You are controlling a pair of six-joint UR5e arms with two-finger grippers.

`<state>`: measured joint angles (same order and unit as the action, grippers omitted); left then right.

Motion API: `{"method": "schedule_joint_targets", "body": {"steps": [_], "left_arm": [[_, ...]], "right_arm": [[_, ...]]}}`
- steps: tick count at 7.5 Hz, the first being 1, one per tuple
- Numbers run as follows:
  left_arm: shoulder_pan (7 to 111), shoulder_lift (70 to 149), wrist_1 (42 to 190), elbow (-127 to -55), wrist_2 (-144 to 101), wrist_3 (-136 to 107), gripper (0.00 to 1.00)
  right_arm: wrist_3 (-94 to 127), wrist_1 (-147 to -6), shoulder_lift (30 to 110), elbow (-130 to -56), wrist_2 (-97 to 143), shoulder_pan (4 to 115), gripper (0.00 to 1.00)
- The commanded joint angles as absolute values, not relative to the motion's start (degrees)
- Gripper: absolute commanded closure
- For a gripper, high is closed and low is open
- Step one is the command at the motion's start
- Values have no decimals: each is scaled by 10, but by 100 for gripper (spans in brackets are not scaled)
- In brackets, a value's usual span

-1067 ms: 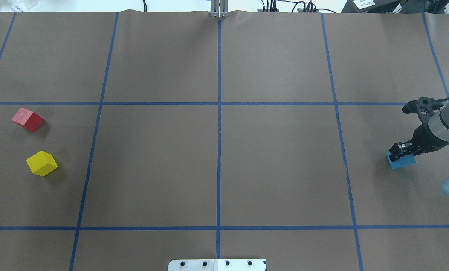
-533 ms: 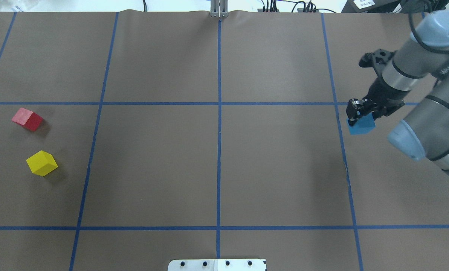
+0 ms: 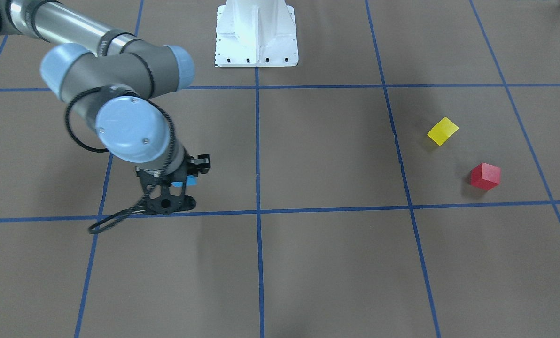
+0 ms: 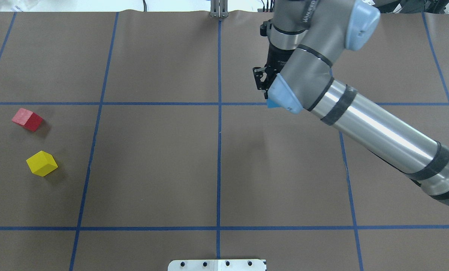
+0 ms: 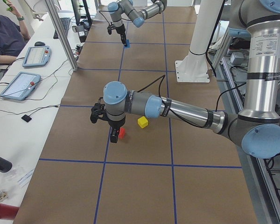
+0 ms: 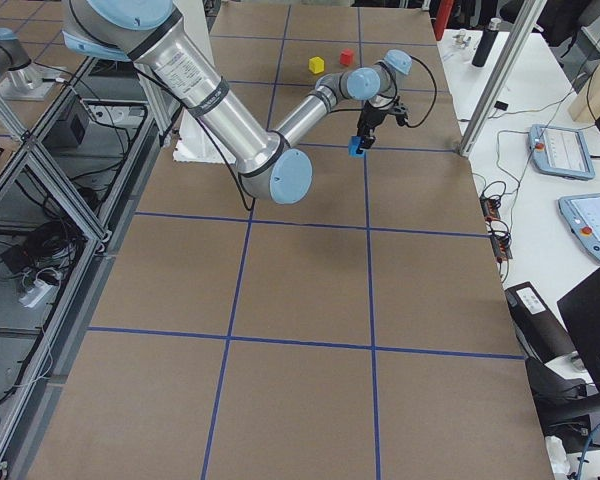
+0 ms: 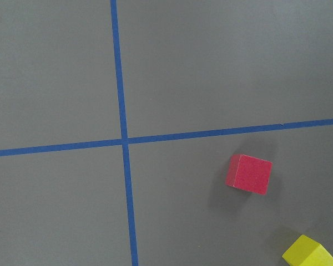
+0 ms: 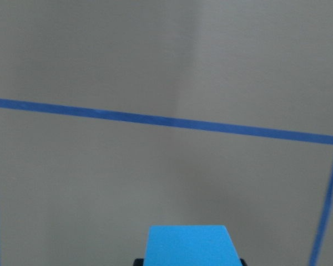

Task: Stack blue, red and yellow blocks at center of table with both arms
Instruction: 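Carry the blue cube to the table center and lower it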

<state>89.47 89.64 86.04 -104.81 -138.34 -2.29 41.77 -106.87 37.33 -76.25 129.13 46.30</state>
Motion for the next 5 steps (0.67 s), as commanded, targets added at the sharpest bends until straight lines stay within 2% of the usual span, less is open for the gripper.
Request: {"method": "schedule_joint_targets", "body": {"steps": [1, 2, 5], "left_arm": [[895, 896, 860, -1048, -1383, -23, 0], [895, 896, 860, -1049, -1383, -23, 0], [895, 896, 861, -1044, -1383, -22, 0]], "right_arm": [[525, -951, 322, -657, 1276, 412, 100], [549, -941, 300, -631, 1245, 393, 100], [550, -926, 296, -628, 1237, 372, 100]]}}
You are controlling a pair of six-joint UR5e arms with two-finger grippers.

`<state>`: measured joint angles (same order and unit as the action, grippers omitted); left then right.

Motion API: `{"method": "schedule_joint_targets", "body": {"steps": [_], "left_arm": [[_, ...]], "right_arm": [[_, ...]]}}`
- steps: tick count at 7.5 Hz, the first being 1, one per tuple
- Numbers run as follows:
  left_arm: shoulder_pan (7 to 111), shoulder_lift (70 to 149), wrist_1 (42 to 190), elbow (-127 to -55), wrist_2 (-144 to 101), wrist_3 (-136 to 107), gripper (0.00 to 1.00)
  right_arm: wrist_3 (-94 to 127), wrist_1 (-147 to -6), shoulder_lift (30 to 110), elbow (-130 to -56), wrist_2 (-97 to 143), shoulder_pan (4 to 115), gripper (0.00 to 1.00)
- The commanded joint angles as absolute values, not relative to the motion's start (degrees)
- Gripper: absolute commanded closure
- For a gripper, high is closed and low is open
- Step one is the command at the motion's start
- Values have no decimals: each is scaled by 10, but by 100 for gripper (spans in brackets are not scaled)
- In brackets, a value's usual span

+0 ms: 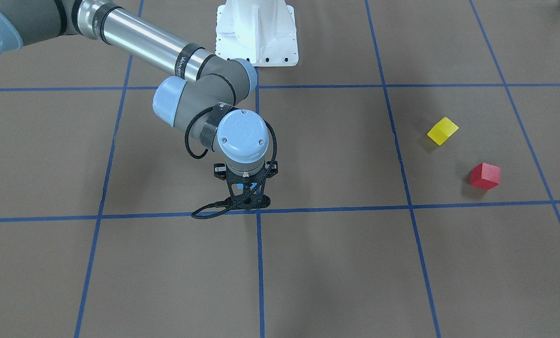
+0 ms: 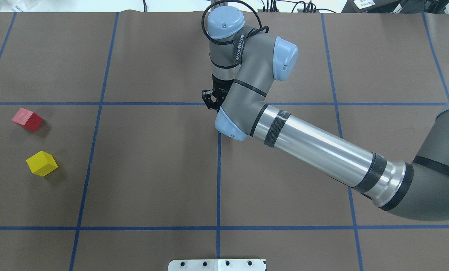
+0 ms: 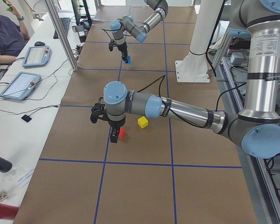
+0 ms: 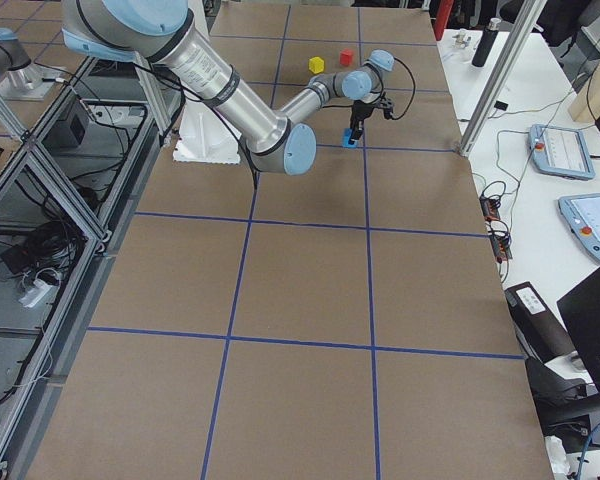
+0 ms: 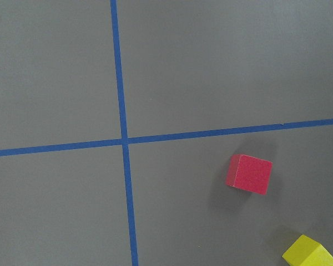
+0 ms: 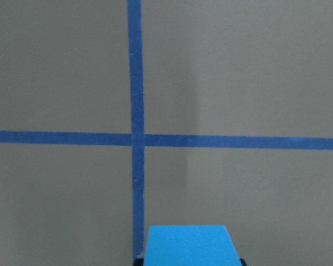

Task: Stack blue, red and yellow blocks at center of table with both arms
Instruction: 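Carry the blue cube to the table center and lower it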

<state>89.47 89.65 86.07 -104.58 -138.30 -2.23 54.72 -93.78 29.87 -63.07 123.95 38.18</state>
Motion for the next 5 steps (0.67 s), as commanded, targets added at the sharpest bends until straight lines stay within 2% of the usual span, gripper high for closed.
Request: {"method": "schedule_joint_targets", "body": {"steps": [1, 4, 5], "left_arm": [[895, 896, 861, -1044, -1383, -22, 0], [895, 896, 861, -1042, -1383, -22, 0], [895, 896, 861, -1042, -1383, -22, 0]], "right_arm": [[564, -901, 295, -610, 1237, 365, 100], [577, -882, 294, -594, 1237, 362, 100], [587, -872, 294, -593, 1237, 361, 41]]}}
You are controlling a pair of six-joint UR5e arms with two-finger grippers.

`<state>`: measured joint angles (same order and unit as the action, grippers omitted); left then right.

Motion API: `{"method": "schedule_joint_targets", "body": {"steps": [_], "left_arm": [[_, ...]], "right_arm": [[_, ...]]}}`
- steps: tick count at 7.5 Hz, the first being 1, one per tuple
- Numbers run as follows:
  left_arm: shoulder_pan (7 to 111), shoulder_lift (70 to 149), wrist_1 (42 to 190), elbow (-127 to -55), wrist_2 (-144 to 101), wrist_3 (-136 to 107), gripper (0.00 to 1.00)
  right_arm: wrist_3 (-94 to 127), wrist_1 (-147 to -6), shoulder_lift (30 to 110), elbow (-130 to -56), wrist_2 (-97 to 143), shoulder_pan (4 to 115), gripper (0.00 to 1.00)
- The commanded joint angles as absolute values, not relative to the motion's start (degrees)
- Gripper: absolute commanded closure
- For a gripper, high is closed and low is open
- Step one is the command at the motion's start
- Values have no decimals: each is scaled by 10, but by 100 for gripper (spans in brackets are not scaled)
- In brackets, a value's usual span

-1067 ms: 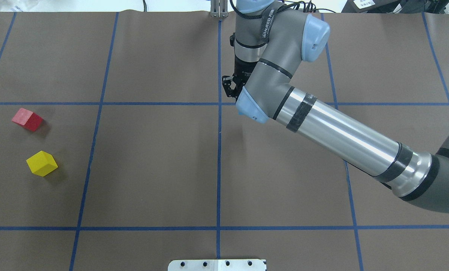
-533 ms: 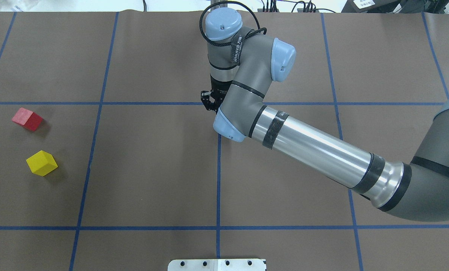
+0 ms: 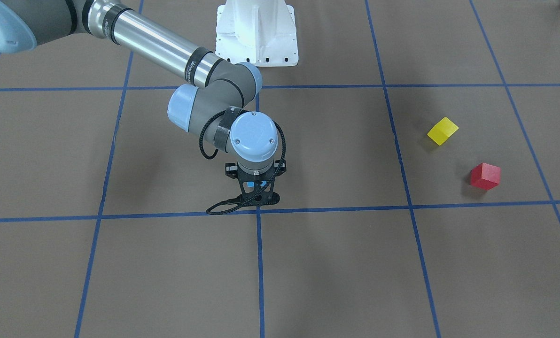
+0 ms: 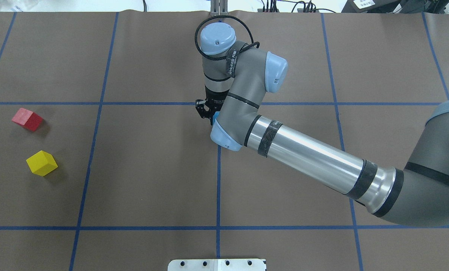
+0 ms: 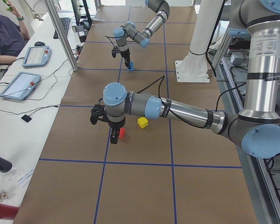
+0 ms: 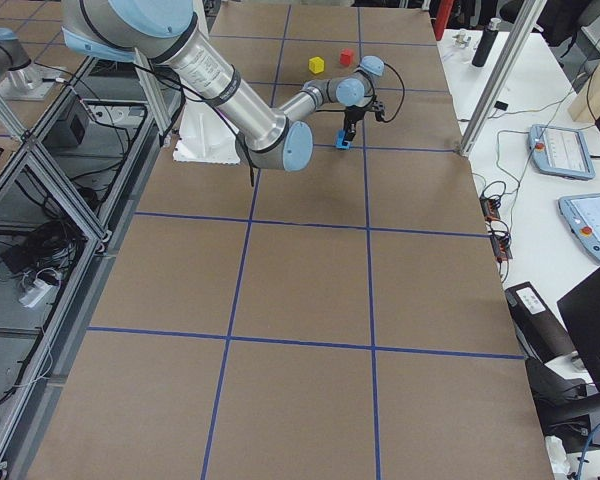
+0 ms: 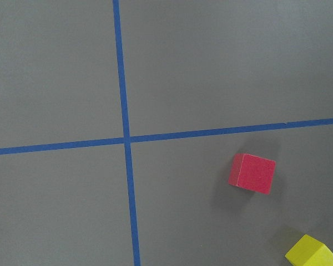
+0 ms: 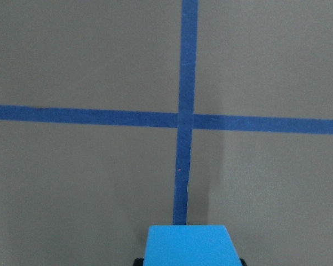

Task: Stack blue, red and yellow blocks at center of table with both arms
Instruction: 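Carry the blue cube to the table center and lower it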

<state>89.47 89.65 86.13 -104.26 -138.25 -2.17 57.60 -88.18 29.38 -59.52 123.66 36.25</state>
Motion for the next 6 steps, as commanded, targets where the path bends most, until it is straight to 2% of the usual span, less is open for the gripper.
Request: {"method": "schedule_joint_targets", "body": {"steps": [1, 2, 6], "left_arm": [[895, 896, 860, -1042, -1383, -22, 0], [895, 896, 861, -1042, -1383, -22, 0], [895, 898, 861, -1044, -1382, -30, 0]], "right_arm": [[596, -861, 294, -593, 1225, 356, 5], [604, -860, 295, -596, 1223, 356, 2], [600, -865, 302, -628, 1230, 384, 1]]}}
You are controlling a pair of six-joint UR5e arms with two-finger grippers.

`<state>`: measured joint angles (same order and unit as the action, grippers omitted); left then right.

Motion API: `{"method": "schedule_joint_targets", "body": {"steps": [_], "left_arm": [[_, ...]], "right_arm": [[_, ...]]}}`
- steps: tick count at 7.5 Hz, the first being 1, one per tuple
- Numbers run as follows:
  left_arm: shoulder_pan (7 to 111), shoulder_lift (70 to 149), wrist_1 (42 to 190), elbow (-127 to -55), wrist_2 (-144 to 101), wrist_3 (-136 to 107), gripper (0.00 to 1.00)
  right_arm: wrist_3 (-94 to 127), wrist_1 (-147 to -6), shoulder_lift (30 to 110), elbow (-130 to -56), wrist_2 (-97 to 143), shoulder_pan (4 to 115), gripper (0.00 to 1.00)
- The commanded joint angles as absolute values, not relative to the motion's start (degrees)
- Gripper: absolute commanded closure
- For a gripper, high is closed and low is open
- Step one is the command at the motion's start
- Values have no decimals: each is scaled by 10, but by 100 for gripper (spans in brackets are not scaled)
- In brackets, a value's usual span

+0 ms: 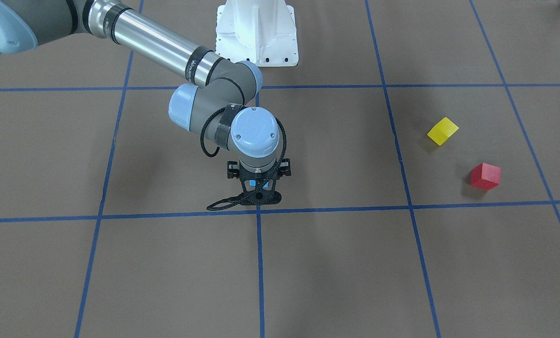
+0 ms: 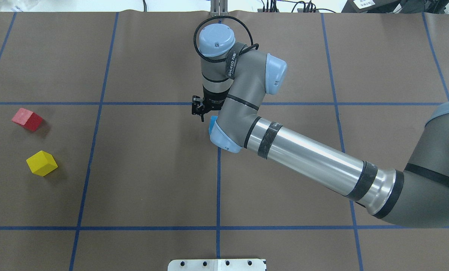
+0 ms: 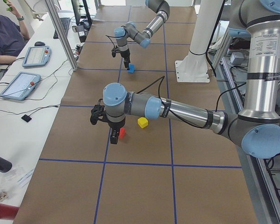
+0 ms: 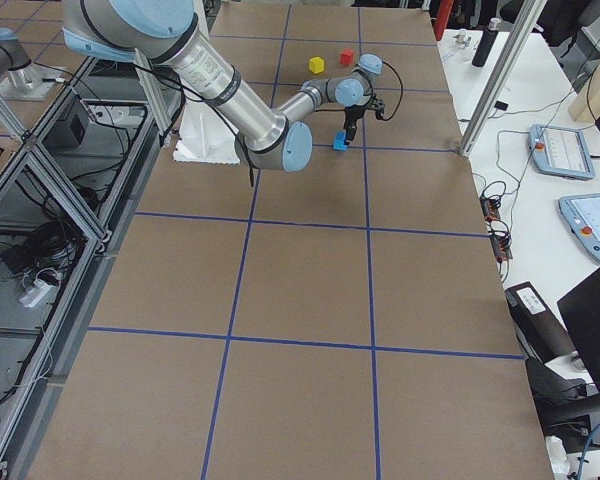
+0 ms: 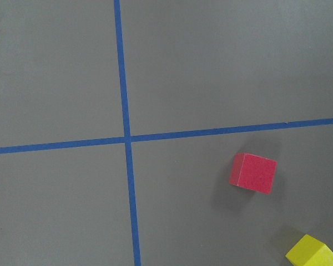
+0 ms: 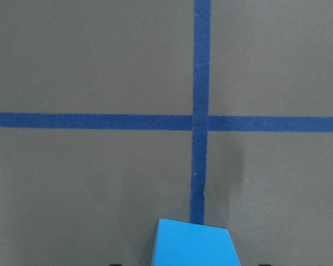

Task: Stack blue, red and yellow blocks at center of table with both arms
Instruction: 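Carry the blue cube to the table center and lower it, then open and raise the right gripper while the left gripper reaches toward the red cube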

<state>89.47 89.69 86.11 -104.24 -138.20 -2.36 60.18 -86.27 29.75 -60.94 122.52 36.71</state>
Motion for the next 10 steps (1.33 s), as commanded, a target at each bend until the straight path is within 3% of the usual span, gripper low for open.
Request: {"method": "schedule_joint_targets", "body": {"steps": [1, 4, 7, 10], "left_arm": [[893, 905, 861, -1053, -1382, -75, 0], [812, 898, 914, -1122, -1340, -264, 0], [717, 886, 976, -1120, -1251, -400, 1], [642, 896, 1074, -1057, -1231, -303, 2]], "right_arm": [[595, -901, 312, -661, 1234, 412, 1], [472, -934, 465, -818, 1250, 509, 1], [293, -934, 553, -837, 1278, 605, 1], [183, -933, 590, -826, 1304, 669, 1]]}}
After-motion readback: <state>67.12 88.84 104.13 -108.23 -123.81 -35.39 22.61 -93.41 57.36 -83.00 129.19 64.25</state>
